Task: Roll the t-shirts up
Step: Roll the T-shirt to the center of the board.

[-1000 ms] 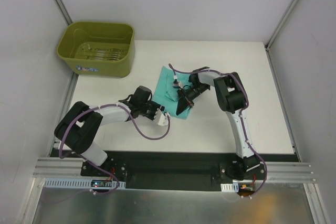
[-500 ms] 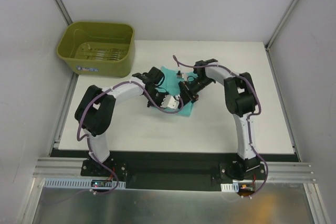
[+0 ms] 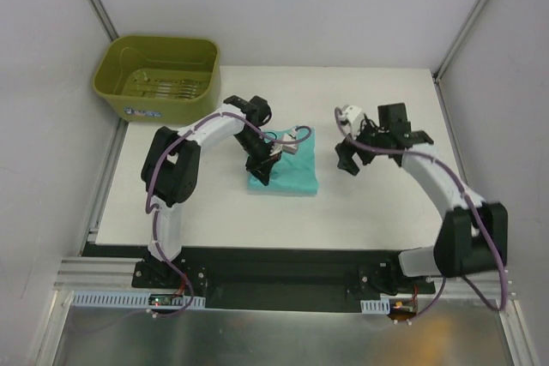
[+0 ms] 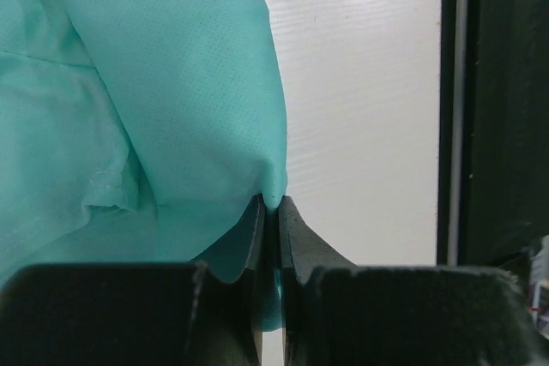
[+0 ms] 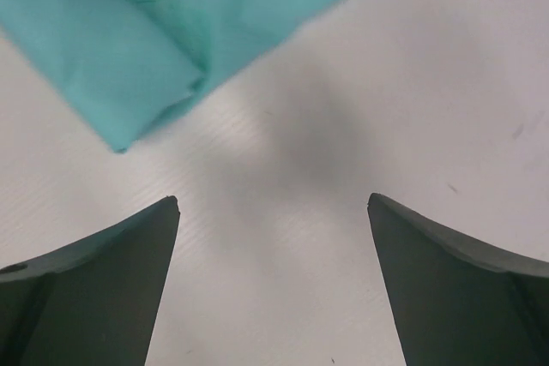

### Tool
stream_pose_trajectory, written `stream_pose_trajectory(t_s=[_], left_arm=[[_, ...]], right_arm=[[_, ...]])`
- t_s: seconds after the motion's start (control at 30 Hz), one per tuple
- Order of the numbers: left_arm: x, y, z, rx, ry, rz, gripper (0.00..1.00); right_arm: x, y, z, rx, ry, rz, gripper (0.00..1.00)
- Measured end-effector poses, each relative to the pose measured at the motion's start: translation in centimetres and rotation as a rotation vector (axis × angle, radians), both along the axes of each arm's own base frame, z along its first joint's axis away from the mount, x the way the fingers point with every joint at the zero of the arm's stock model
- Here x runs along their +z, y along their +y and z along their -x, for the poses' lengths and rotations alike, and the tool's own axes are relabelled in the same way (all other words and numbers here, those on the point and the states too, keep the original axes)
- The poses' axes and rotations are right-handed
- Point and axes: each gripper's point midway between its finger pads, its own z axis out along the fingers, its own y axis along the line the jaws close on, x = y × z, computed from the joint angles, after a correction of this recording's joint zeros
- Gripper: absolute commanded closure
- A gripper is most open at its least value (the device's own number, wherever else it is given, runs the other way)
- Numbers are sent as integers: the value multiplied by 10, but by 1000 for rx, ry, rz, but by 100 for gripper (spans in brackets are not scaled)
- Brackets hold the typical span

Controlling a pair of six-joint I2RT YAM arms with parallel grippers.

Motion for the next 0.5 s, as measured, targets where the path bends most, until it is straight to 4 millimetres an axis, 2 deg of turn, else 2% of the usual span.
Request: stream_pose_trajectory(t_s=[0.1, 0.17, 0.2, 0.23, 0.3, 0.4, 0.5], left_arm=[[1, -2, -1, 63, 85, 4, 100], [0, -2, -3, 100, 126, 9, 100], [0, -1, -4, 125, 152, 9, 100], [-1, -1, -5, 143, 174, 12, 100], [-2, 0, -6, 174, 208, 14, 100], [-3, 1, -9, 211, 246, 21, 100], [-4, 0, -11, 231, 268, 26, 100]], right_arm=[[28, 40, 46, 227, -184, -11, 4], [39, 65, 59, 351, -228, -16, 4], [37, 74, 60, 398, -248, -6, 4], [32, 86, 67, 451, -253, -3, 4], [9, 99, 83, 545, -290, 10, 4], [-30, 99, 117, 654, -217, 51, 4], [-40, 107, 120, 700, -202, 60, 4]])
